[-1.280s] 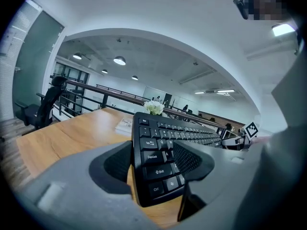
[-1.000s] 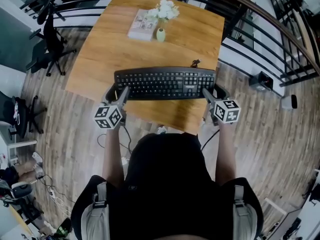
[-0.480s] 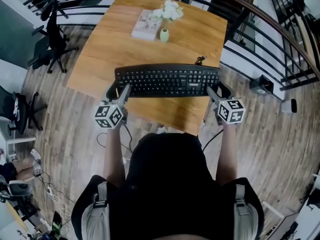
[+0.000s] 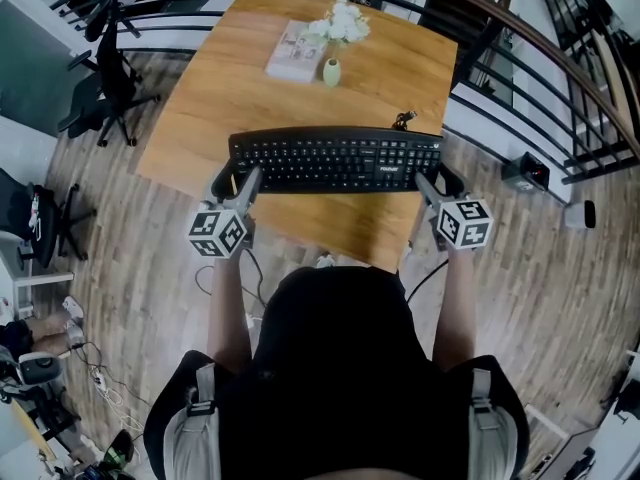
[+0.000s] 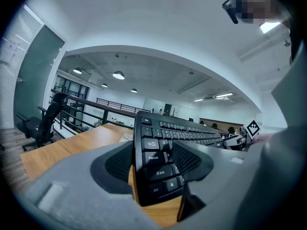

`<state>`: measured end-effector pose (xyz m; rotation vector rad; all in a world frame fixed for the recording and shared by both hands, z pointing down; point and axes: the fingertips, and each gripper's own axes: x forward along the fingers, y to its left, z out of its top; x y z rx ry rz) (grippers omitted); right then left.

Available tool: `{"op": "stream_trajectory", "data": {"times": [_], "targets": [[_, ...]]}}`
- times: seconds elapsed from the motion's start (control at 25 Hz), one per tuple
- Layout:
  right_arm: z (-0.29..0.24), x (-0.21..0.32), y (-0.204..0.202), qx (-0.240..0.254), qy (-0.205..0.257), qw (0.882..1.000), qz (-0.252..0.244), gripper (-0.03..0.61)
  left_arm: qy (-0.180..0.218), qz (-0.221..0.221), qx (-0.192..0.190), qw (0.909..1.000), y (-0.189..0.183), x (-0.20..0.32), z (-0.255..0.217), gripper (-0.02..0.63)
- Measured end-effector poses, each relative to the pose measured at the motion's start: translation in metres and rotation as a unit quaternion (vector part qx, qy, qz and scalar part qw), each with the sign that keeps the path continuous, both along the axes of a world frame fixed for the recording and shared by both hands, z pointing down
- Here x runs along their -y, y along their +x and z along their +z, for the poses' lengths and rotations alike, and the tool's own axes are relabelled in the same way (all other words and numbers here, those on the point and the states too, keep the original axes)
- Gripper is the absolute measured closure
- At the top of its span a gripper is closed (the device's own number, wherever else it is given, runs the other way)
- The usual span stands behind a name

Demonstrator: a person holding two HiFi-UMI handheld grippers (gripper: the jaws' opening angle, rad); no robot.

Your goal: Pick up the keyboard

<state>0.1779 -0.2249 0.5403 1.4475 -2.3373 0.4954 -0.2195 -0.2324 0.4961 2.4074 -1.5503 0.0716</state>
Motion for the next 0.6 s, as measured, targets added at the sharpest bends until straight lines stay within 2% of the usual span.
{"op": "stream_trajectory", "data": {"times": [0.6], "targets": [[-0.005, 0.003, 0.009, -0.008, 0.002, 1.000, -0.001, 0.330, 0.010, 0.005, 0.002, 0.9999, 0.009, 0.000, -0.005, 0.348]]}}
